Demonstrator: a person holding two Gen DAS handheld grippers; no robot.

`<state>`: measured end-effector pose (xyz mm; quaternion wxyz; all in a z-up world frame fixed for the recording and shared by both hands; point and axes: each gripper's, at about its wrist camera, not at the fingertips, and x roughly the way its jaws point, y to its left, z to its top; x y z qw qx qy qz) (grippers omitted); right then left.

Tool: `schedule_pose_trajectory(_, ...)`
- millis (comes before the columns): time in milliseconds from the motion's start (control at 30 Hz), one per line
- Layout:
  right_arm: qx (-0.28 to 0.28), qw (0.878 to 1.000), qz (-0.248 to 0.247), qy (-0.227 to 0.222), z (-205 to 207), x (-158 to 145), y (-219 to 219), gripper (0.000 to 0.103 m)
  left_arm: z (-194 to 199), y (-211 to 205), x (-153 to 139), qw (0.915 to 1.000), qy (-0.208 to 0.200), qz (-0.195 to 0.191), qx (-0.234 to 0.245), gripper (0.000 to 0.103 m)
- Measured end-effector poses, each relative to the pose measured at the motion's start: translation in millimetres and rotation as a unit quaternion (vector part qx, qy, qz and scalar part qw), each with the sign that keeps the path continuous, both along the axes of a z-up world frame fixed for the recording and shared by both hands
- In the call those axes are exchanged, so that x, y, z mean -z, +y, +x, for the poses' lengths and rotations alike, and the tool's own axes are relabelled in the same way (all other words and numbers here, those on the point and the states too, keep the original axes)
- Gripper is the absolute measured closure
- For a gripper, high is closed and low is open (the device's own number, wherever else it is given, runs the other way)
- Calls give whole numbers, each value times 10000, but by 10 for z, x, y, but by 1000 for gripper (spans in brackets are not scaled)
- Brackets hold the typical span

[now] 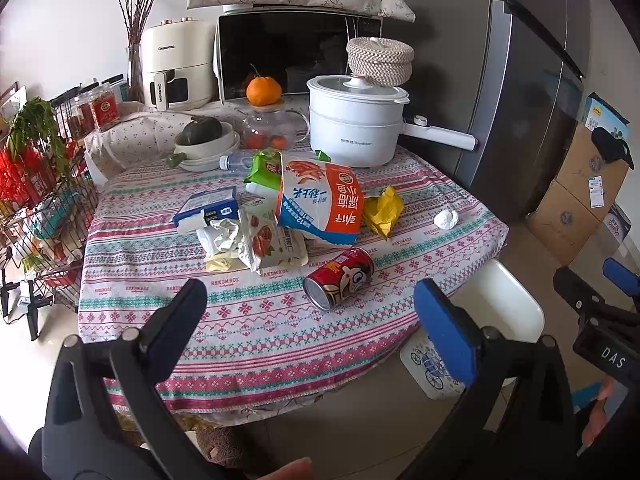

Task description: Collect trash

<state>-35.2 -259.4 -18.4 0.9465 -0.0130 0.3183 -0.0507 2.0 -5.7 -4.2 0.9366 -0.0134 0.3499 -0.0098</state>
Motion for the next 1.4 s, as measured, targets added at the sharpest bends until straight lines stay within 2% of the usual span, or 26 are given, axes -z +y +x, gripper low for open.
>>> schedule_pose_trajectory(1000, 101, 9998, 56, 148, 36, 45, -76, 0, 10, 27, 59, 10000, 75, -53, 33, 0)
schedule_pose_trajectory(1133, 3, 9991, 200, 366, 99, 58, -94, 0, 74, 24, 79, 9998, 118, -6, 175, 0)
schedule_pose_trajectory(1233, -89, 9977, 385, 557, 205, 49, -155, 0, 224, 40, 116, 9973, 307, -88, 662, 0)
schedule_pose_trajectory(1400, -39, 9949, 523, 862, 476, -9, -285, 0, 549, 178, 224, 9948, 712, -266, 673, 0)
